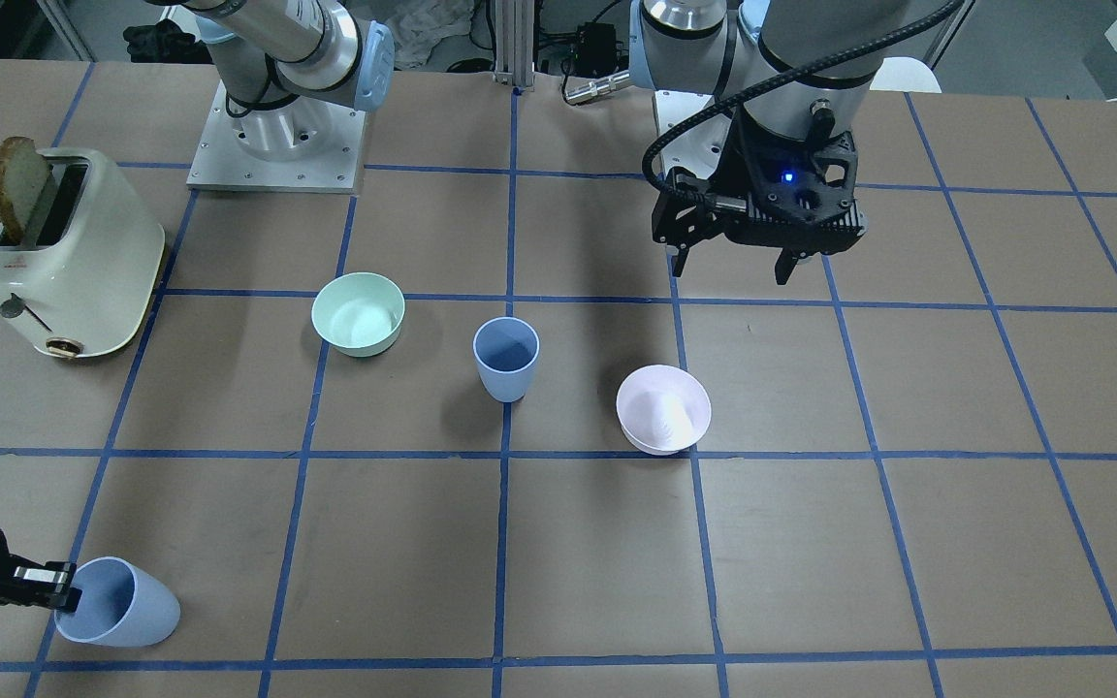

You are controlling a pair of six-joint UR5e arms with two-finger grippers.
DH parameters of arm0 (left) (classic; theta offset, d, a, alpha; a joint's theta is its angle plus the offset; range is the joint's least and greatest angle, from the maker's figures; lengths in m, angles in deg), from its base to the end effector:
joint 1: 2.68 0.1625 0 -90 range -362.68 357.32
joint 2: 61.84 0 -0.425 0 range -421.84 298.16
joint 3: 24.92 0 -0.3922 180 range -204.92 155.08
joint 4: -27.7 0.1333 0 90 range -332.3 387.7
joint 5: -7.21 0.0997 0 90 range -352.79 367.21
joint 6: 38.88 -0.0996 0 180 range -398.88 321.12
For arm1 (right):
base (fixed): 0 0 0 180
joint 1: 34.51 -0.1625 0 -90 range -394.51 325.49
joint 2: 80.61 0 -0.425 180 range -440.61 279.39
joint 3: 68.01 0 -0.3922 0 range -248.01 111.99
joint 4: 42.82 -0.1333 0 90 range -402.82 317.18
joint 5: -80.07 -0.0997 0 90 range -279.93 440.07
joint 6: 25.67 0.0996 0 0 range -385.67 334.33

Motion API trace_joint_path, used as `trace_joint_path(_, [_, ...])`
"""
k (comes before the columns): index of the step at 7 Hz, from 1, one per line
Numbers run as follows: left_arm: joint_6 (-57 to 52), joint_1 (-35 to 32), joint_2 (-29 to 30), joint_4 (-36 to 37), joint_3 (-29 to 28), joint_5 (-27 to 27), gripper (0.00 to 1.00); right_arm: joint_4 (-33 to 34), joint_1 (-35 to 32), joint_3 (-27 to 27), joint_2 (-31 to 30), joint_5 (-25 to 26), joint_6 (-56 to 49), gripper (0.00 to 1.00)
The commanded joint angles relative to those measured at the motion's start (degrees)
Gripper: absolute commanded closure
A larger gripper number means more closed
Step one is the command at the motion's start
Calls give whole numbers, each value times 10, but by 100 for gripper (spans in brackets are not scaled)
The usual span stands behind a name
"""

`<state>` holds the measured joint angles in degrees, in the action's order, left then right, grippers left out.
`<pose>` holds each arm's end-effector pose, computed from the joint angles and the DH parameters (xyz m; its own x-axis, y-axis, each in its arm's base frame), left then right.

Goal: Stack blue cups with both arms

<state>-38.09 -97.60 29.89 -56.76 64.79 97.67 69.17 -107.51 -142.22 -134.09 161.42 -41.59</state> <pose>-0.1759 -0.4982 0.4852 -0.9974 0.0715 -0.0070 0.0718 0.9948 -0.0716 -0.0692 -0.7334 0.2690 -0.9903 0.0127 -0.1386 0.0215 0.9978 -0.0624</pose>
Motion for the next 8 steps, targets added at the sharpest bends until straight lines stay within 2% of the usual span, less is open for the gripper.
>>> trace_joint_path(1, [-4,4,-10,13,12,0,0,-25,-20,-3,-60,2,-13,100])
trace_joint_path(3, [-3,6,-10,12,9,0,0,-132,-109,-8,-151,11,51,100])
trace_joint_path(4, [-3,7,-10,12,8,1,0,-163,-161,-20,-185,14,129,100])
trace_joint_path(6, [-4,8,-11,11,7,-3,0,-174,-273,-93,-251,42,303,100])
trace_joint_path(7, [-4,9,-11,11,6,-5,0,-159,-325,-144,-271,61,379,100])
trace_joint_path(8, [-4,8,-14,9,6,-1,0,-111,-349,-178,-273,62,459,100])
